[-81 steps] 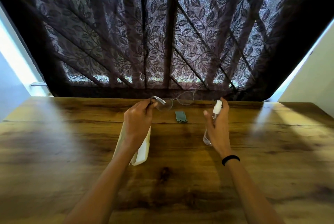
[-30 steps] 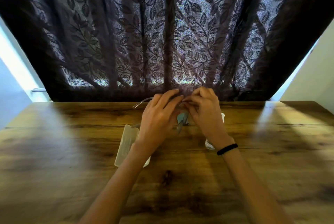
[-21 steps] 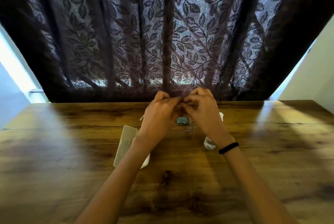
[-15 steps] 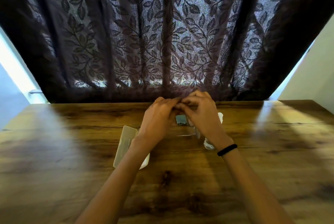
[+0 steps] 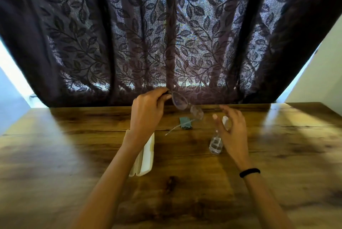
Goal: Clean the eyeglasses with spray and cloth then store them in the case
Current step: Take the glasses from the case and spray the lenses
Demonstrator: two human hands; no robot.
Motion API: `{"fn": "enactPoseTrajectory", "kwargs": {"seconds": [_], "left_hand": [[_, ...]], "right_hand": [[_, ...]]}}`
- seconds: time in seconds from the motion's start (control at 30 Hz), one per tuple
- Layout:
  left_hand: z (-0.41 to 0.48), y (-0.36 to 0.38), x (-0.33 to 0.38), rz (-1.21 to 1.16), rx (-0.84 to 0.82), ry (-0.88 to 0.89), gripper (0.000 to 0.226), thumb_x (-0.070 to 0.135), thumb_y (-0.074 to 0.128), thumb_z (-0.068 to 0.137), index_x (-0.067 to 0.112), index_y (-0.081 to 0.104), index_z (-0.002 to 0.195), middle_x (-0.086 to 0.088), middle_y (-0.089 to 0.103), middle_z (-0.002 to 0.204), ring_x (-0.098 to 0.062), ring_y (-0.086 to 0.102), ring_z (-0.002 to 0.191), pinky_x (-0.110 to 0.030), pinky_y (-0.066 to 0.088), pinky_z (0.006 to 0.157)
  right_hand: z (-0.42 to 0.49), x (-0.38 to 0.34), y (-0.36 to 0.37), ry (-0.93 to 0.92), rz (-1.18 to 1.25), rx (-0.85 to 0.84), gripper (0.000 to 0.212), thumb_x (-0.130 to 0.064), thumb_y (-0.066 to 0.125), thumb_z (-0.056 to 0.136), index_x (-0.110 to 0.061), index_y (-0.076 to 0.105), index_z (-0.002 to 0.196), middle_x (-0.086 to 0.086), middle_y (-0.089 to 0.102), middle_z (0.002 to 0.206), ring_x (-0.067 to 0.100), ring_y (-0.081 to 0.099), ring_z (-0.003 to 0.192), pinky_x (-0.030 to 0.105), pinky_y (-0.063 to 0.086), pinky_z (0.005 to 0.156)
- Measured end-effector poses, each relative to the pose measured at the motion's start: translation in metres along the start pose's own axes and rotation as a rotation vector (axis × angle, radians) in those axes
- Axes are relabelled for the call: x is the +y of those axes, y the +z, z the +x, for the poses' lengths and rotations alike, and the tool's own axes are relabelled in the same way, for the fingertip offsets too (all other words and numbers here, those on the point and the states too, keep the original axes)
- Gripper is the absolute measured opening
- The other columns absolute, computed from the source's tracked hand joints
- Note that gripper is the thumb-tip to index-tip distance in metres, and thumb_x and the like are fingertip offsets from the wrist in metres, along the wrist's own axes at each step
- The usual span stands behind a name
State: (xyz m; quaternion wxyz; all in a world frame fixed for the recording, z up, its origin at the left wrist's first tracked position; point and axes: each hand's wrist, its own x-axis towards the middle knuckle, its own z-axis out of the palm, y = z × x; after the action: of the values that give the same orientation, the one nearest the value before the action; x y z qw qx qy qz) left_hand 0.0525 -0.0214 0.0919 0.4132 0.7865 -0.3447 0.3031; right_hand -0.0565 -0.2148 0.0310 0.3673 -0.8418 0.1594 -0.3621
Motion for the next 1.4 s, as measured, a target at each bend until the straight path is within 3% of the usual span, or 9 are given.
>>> {"fn": "enactPoseTrajectory", "kwargs": {"seconds": [0.13, 0.27, 0.33, 0.43, 0.57, 0.93, 1.1, 1.27, 1.4], "left_hand": [[0.0, 0.006, -0.005, -0.088, 0.046, -0.069, 0.019, 0.01, 0.071, 0.077, 0.005, 0.071, 0.095, -0.006, 0.073, 0.082, 0.0, 0.06, 0.067, -0.01, 0.046, 0.064], [-0.007, 0.012, -0.013, -0.209, 0.059, -0.223, 0.021, 0.009, 0.072, 0.075, 0.004, 0.071, 0.095, 0.004, 0.069, 0.084, 0.004, 0.059, 0.074, -0.001, 0.044, 0.066], [-0.01, 0.015, -0.015, -0.255, 0.06, -0.28, 0.021, 0.007, 0.072, 0.075, 0.003, 0.071, 0.095, 0.006, 0.066, 0.085, 0.002, 0.061, 0.076, -0.001, 0.045, 0.068], [-0.016, 0.02, -0.017, -0.307, 0.044, -0.349, 0.02, 0.004, 0.071, 0.075, 0.005, 0.071, 0.095, 0.004, 0.068, 0.086, -0.003, 0.063, 0.077, -0.008, 0.049, 0.071], [-0.023, 0.022, -0.017, -0.335, 0.031, -0.364, 0.021, 0.003, 0.071, 0.075, 0.009, 0.071, 0.095, 0.007, 0.068, 0.086, 0.008, 0.062, 0.076, -0.008, 0.049, 0.072], [-0.029, 0.023, -0.012, -0.302, 0.008, -0.353, 0.019, -0.002, 0.065, 0.079, 0.003, 0.071, 0.097, -0.006, 0.071, 0.092, -0.007, 0.063, 0.074, -0.024, 0.053, 0.073], [-0.029, 0.021, -0.012, -0.319, 0.024, -0.316, 0.02, -0.006, 0.062, 0.08, 0.002, 0.071, 0.096, 0.0, 0.068, 0.088, 0.001, 0.06, 0.072, -0.012, 0.051, 0.069], [-0.03, 0.02, -0.013, -0.338, 0.051, -0.304, 0.022, -0.007, 0.063, 0.079, 0.005, 0.071, 0.096, 0.008, 0.067, 0.086, 0.01, 0.06, 0.068, -0.009, 0.05, 0.066], [-0.032, 0.02, -0.016, -0.332, 0.054, -0.315, 0.022, -0.006, 0.063, 0.079, 0.007, 0.071, 0.096, 0.007, 0.068, 0.085, 0.005, 0.062, 0.072, -0.013, 0.052, 0.067]], "right_hand": [[-0.011, 0.015, 0.006, 0.061, 0.117, -0.042, 0.045, -0.035, 0.056, 0.085, -0.021, 0.046, 0.128, 0.006, 0.05, 0.122, 0.019, 0.05, 0.109, 0.04, 0.046, 0.092], [-0.019, 0.025, 0.01, 0.067, 0.174, -0.057, 0.052, -0.038, 0.051, 0.085, -0.026, 0.037, 0.133, -0.011, 0.057, 0.095, 0.009, 0.059, 0.083, 0.033, 0.055, 0.073], [-0.021, 0.028, 0.012, 0.067, 0.157, -0.064, 0.054, -0.041, 0.046, 0.087, -0.03, 0.029, 0.137, -0.011, 0.057, 0.084, 0.007, 0.06, 0.073, 0.03, 0.055, 0.065], [-0.02, 0.026, 0.017, 0.033, 0.147, -0.04, 0.05, -0.041, 0.042, 0.091, -0.035, 0.024, 0.137, -0.01, 0.057, 0.092, 0.007, 0.059, 0.074, 0.024, 0.05, 0.063], [-0.015, 0.011, 0.019, -0.069, 0.115, 0.048, 0.04, -0.035, 0.04, 0.094, -0.036, 0.029, 0.133, -0.013, 0.054, 0.085, 0.015, 0.056, 0.061, 0.03, 0.048, 0.051], [0.007, -0.038, 0.016, -0.377, -0.134, 0.045, 0.028, -0.021, 0.044, 0.095, -0.013, 0.047, 0.122, -0.007, 0.052, 0.077, -0.001, 0.039, 0.05, 0.01, 0.029, 0.046], [0.012, -0.042, 0.02, -0.384, -0.236, 0.04, 0.024, -0.019, 0.045, 0.096, -0.012, 0.05, 0.118, 0.004, 0.061, 0.085, 0.007, 0.042, 0.055, 0.012, 0.024, 0.046], [0.016, -0.036, 0.017, -0.349, -0.162, 0.127, 0.022, -0.019, 0.045, 0.096, -0.016, 0.043, 0.118, -0.008, 0.05, 0.075, -0.003, 0.036, 0.051, 0.009, 0.023, 0.046], [0.023, -0.025, 0.011, -0.303, -0.145, 0.173, 0.02, -0.022, 0.043, 0.097, -0.018, 0.042, 0.116, 0.0, 0.053, 0.073, 0.011, 0.045, 0.054, 0.027, 0.033, 0.044]]}}
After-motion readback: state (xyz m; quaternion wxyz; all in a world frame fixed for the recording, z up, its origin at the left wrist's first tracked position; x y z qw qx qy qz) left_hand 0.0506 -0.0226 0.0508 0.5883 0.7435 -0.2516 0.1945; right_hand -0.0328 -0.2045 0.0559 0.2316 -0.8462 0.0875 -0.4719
